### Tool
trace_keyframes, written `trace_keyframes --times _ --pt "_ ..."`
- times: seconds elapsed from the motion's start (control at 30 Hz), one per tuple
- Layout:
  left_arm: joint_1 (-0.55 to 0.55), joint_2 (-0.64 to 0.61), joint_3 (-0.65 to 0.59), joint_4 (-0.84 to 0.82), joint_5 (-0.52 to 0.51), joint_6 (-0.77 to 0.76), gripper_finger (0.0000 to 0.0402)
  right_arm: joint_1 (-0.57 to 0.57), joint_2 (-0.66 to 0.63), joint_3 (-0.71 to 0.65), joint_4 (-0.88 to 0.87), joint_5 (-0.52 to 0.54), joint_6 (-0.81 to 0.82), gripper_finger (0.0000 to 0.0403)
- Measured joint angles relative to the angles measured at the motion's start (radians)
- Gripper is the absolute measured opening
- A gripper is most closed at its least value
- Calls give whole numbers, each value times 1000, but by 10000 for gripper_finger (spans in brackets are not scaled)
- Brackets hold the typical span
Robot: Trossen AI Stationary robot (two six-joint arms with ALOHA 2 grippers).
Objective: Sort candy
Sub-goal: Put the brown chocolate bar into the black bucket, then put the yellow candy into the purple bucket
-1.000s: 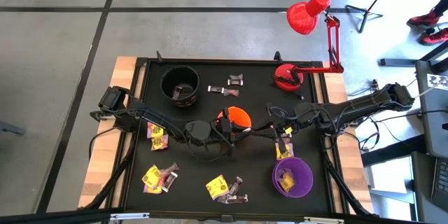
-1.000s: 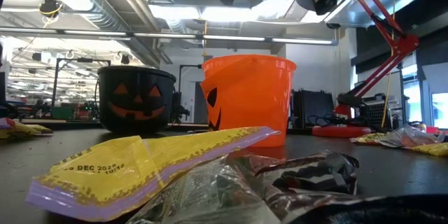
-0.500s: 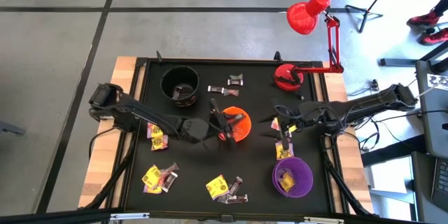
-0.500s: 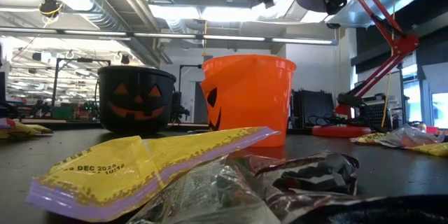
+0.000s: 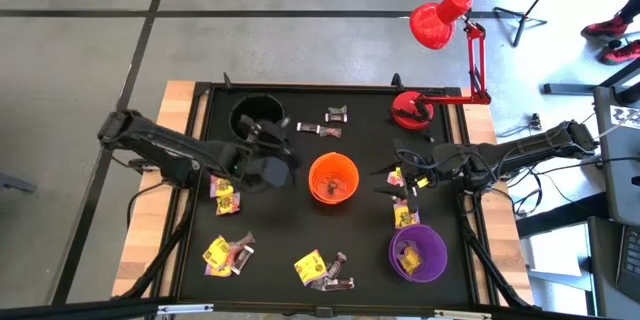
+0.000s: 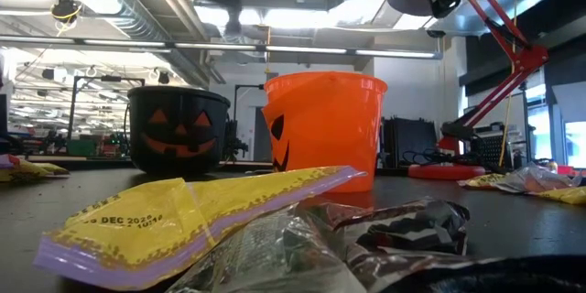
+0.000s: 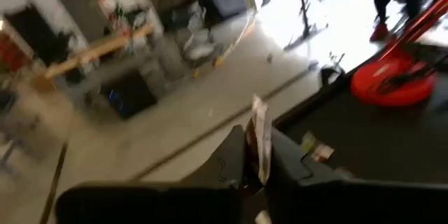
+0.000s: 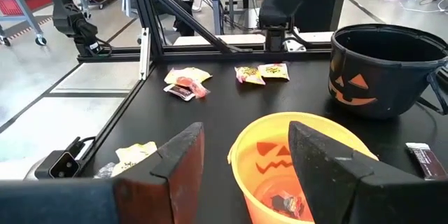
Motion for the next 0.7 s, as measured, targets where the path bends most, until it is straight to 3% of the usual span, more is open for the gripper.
trace_keyframes --times 0.23,0.4,0.53,0.7 --pt "207 -103 0 -275 274 -158 23 0 0 0 -1 1 0 205" --pt "347 -108 -1 -302 452 -155 24 0 0 0 -1 1 0 205" --pt "409 -109 -1 -300 498 -184 36 0 0 0 -8 1 0 205" --pt "423 -109 -1 -300 499 -183 85 0 0 0 -28 1 0 205"
